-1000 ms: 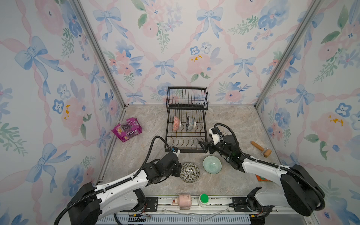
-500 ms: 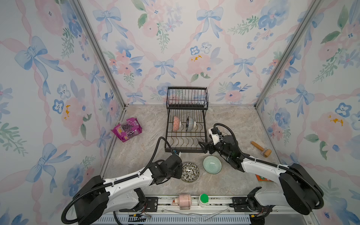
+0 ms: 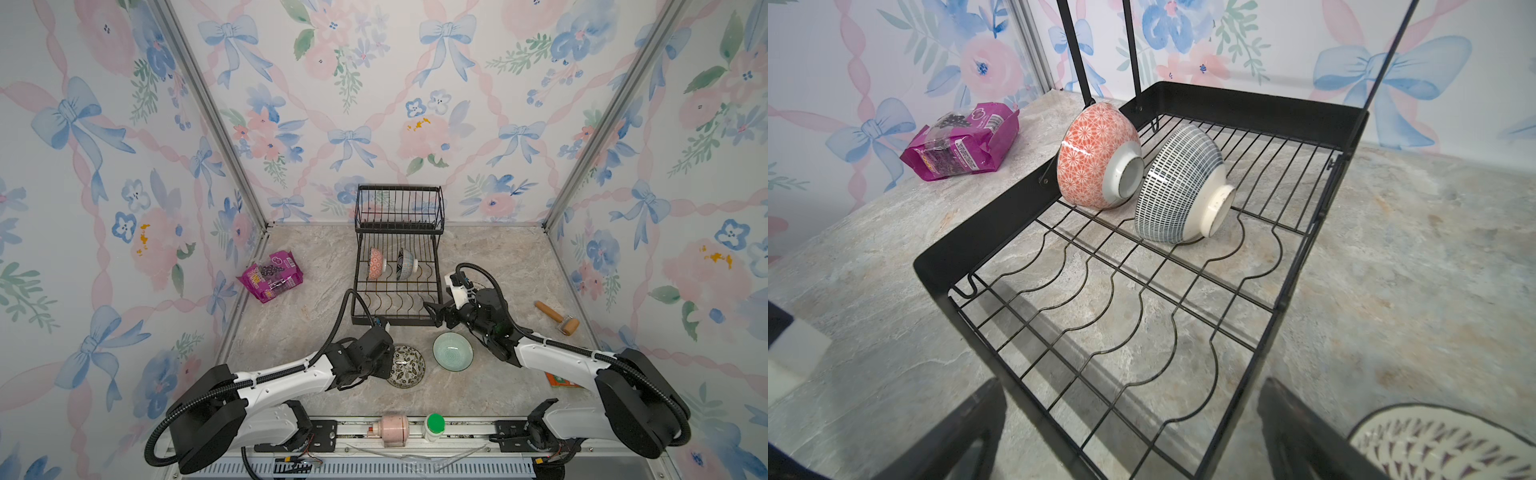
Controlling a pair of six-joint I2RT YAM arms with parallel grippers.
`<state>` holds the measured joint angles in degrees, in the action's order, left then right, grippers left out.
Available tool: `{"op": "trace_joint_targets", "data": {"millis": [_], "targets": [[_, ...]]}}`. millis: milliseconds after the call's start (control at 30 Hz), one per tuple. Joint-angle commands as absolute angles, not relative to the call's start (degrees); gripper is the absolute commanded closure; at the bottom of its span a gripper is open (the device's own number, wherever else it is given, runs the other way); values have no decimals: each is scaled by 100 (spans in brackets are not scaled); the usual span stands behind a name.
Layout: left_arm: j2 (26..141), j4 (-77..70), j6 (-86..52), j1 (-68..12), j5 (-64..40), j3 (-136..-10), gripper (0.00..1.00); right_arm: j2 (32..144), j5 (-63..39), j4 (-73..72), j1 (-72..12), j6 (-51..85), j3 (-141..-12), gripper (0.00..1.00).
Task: Load bowls into a dish rack
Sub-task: Pick up the bowl from the bottom-center of the table.
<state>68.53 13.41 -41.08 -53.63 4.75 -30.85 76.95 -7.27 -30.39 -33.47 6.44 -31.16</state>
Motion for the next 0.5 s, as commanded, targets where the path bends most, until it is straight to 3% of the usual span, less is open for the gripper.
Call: {"op": "trace_joint_targets", "data": {"millis": [0,267,467], "targets": [[6745,1372,-4052,-5388,671,-3184,100,7664,-793,-3005,-3375,624,-3268,4],[6303,1624,-3648,-5379,1112,-3501,100,7712,-941,-2899,-3482,476,-3365,1],[5963,1964,-2953,-5274,1677,-4088,100,7606,-1333,-2459,-3891,-18,-3646,16]]}}
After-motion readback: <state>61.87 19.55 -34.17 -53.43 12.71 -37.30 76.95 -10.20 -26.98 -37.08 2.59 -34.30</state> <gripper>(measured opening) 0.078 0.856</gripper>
